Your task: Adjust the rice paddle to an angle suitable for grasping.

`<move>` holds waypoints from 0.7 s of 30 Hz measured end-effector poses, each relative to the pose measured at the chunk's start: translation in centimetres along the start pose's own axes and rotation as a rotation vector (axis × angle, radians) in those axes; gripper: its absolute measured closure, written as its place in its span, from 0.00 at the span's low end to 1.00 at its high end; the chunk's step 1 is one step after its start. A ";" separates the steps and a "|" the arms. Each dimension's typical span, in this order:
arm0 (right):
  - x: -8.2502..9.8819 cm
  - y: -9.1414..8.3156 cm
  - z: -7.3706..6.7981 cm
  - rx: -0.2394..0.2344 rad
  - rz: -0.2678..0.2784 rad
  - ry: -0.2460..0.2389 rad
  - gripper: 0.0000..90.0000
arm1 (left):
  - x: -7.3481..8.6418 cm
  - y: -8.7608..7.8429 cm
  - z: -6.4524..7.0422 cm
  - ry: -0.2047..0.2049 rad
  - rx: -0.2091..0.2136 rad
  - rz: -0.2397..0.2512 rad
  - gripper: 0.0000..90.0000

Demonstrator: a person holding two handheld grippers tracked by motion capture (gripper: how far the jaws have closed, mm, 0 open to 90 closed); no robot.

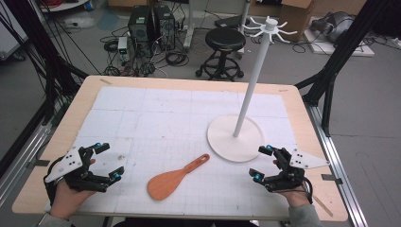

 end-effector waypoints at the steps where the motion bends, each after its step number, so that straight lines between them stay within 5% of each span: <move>1: 0.0 0.0 0.0 0.001 -0.001 -0.001 0.11 | 0.0 0.0 0.0 0.000 -0.002 0.000 0.02; 17: 0.4 -0.4 0.0 0.017 -0.013 -0.002 0.11 | -0.8 0.5 0.5 0.032 0.044 0.019 0.02; 21: 0.3 -0.5 0.0 0.025 -0.014 -0.010 0.11 | -0.7 0.6 0.6 0.038 0.051 -0.007 0.07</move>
Point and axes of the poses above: each handheld gripper's, and its own axes: y roughly forward along the jaws, x roughly out of its underside, z roughly to its right, the point moved 6 cm from there along y, roughly forward along the jaws, and after that the axes turned 14 degrees about x, right-handed, at the moved point
